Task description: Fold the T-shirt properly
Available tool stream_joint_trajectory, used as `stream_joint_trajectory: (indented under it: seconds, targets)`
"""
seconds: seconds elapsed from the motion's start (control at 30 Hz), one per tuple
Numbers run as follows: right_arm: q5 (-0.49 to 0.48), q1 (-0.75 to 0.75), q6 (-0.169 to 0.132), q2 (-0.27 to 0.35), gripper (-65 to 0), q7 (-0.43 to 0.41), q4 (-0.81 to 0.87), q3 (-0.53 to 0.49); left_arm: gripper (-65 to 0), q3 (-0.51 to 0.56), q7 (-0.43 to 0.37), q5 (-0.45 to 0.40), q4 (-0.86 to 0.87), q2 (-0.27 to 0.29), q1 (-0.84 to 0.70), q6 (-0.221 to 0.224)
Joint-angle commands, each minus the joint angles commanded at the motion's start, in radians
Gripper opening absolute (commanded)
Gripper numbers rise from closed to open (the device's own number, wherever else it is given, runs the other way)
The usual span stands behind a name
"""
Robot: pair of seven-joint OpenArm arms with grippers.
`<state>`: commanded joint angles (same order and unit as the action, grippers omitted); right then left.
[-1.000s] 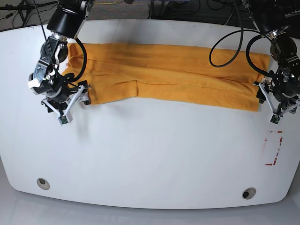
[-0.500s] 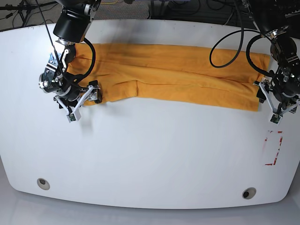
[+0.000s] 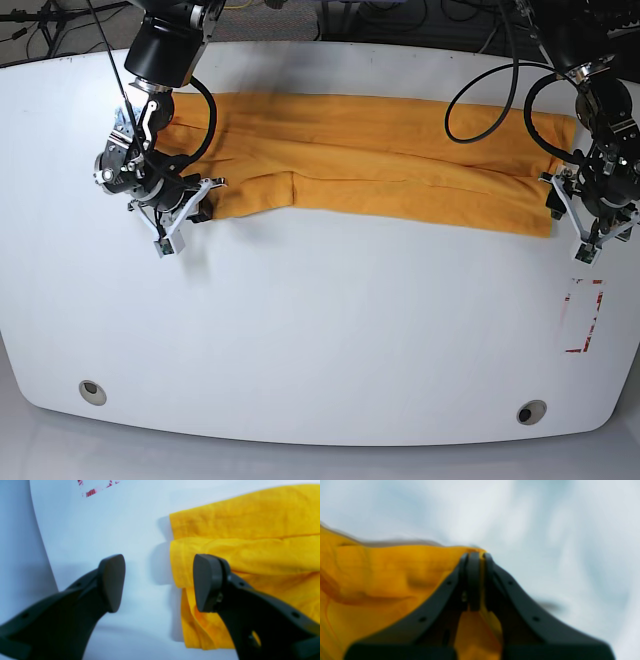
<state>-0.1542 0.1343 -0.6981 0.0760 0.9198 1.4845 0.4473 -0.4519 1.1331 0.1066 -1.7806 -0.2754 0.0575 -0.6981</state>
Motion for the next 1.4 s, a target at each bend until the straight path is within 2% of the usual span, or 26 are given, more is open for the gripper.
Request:
stream_joint_trajectory:
  seconds: [0.17, 0.53, 0.7, 0.83, 1.07, 1.17, 1.4]
  targets:
    - [-0.002, -0.021, 0.000, -0.031, -62.1, 0.052, 0.140, 0.000, -25.4, 0.000, 0.000, 0.000, 0.002, 0.002, 0.000, 0.000]
    - [-0.003, -0.095, 0.000, -0.114, -62.1, 0.267, 0.460, 0.000, -25.4, 0.002, 0.000, 0.000, 0.025, 0.003, 0.000, 0.000]
    - [-0.064, -0.161, 0.000, -0.141, -62.0, 0.342, 0.537, 0.000, -25.4, 0.002, 0.000, 0.000, 0.044, 0.000, 0.000, 0.000]
    - [-0.169, -0.224, 0.000, -0.129, -62.0, 0.391, 0.542, 0.000, -25.4, 0.002, 0.000, 0.000, 0.048, 0.000, 0.000, 0.000]
    - [-0.365, -0.331, 0.000, -0.086, -61.7, 0.393, 0.539, -0.002, -25.4, 0.002, -0.003, 0.000, 0.049, 0.000, -0.021, 0.000]
    - [-0.397, -0.348, 0.000, -0.068, -61.7, 0.393, 0.539, -0.002, -25.4, 0.002, -0.003, 0.000, 0.049, 0.000, -0.026, 0.000]
    - [-0.405, -0.361, 0.000, -0.040, -61.4, 0.393, 0.539, -0.002, -25.4, 0.002, -0.003, 0.000, 0.049, 0.002, -0.031, 0.000]
